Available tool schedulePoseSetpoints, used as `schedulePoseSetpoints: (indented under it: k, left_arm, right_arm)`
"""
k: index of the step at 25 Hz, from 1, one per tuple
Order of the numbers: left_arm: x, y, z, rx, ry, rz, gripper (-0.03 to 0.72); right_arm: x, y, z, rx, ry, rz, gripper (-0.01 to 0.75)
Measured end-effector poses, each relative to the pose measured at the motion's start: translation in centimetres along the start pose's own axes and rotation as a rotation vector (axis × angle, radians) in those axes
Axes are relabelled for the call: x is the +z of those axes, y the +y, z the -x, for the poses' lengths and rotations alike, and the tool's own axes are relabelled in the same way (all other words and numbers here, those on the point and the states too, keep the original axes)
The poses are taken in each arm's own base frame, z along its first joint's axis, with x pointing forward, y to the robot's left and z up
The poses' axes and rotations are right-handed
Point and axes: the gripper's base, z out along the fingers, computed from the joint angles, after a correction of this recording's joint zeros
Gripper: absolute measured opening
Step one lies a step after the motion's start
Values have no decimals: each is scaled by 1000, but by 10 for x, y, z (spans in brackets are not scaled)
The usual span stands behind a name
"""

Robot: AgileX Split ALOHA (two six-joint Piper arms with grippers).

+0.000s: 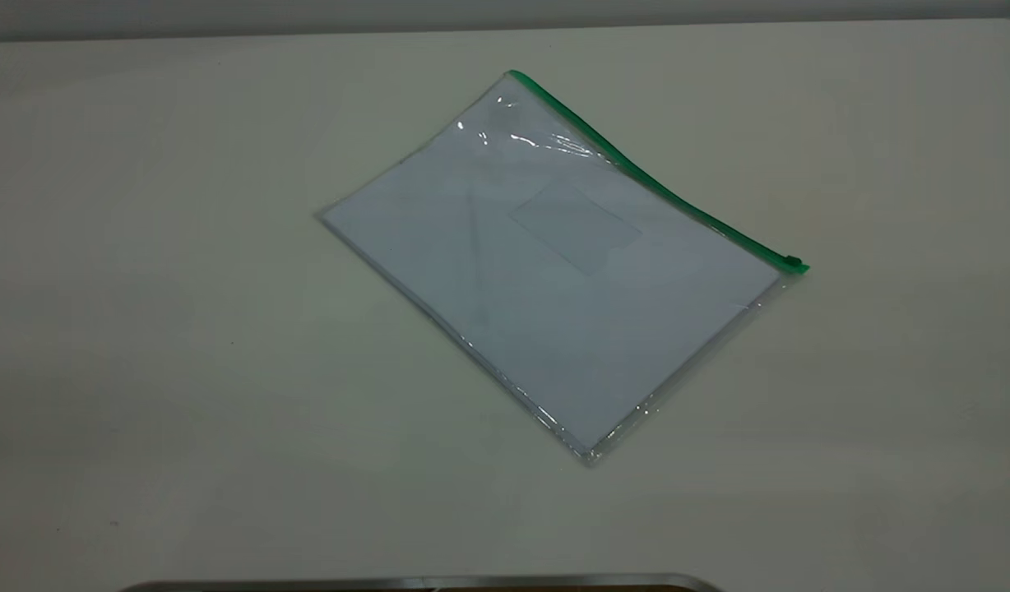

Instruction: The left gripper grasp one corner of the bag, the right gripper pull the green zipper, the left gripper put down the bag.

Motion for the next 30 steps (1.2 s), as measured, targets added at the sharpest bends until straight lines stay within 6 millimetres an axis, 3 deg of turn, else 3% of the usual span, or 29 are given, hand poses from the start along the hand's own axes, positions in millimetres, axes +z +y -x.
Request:
schedulePoseSetpoints:
  k: [13,22,30]
  left_arm:
    - [0,0,0,-5,0,4,560]
    - [-9,-3,-10,-189,-92,177,560]
    - [-13,-6,-16,-210,-145,205,560]
  right_arm:
    - [0,0,0,0,0,0,518]
    - [0,0,0,0,-1,0,518]
    - [0,0,0,0,-1,0,518]
